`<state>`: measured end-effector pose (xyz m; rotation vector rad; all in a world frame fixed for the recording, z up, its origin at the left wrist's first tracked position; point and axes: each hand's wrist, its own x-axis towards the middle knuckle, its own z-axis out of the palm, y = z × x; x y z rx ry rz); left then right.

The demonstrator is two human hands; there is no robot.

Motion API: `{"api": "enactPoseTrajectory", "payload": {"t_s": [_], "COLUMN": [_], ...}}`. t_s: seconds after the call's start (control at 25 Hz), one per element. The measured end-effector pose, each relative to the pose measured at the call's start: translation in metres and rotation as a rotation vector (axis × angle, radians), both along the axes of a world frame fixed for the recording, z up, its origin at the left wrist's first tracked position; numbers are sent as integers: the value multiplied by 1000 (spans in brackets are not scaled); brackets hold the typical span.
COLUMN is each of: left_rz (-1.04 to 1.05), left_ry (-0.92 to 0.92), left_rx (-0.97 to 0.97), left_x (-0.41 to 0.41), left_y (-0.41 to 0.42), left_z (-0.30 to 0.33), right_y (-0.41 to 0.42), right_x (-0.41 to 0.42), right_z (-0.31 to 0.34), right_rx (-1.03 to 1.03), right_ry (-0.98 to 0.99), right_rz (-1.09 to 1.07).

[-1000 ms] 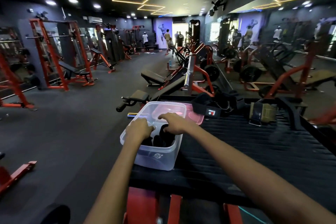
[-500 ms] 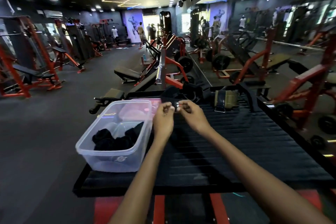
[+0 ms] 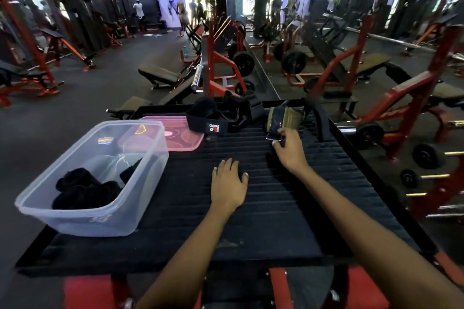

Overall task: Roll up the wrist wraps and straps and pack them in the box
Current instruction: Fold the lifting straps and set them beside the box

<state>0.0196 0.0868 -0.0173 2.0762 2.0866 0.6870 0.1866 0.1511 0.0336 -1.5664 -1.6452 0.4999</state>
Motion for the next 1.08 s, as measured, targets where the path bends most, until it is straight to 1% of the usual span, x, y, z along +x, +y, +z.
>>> {"api": "enactPoseTrajectory", "payload": {"t_s": [0.08,0.16,0.2,0.32,0.4,0.48,0.56,0.6,0.68,0.76,0.84,0.92,0.96,1.0,1.04,1.08], "left_rz": [-8,-13,-12,-3,-4,-8,-8,-7,-6,-18,-19,19,28,15,-25,-80], "left_ry": [-16,-24,-28,-38,-43,-40,-38,-44,-90,-194,-394,-655,-749,-791,-785,-750], "left_rx": [4,4,-3,-14,-17,-18,-30,-35,-31,25,101,150,177,209,222,215], "left_x": [-2,-2,-2,-1,-1,-1,-1,-1,-2,-3,-4,-6,-8,-10,-12,-14], "left_y": [-1,0,0,-1,-2,-3,-4,-3,-1,-2,-5,-12,-14,-16,-18,-20], "left_z": [0,0,-1,-1,0,-1,-1,-1,-1,1,7,15,19,22,23,23], "right_y": [22,48,60,86,96,103,108,111,106,85,54,14,-6,-21,-29,-29], "right_x": [-1,2,4,12,14,18,25,29,38,38,28,13,6,2,1,1], "right_z": [5,13,16,17,15,17,20,21,23,25,23,18,19,22,27,33], "right_rx": [72,102,47,-181,-196,-214,-257,-285,-314,-327,-335,-351,-371,-391,-404,-401], "right_ry": [-149,-351,-415,-457,-518,-645,-724,-717,-628,-506,-399,-316,-317,-338,-343,-327], "right_rz": [-20,-82,-91,-71,-136,-191,-136,-79,12,19,76,238,346,446,518,540]}}
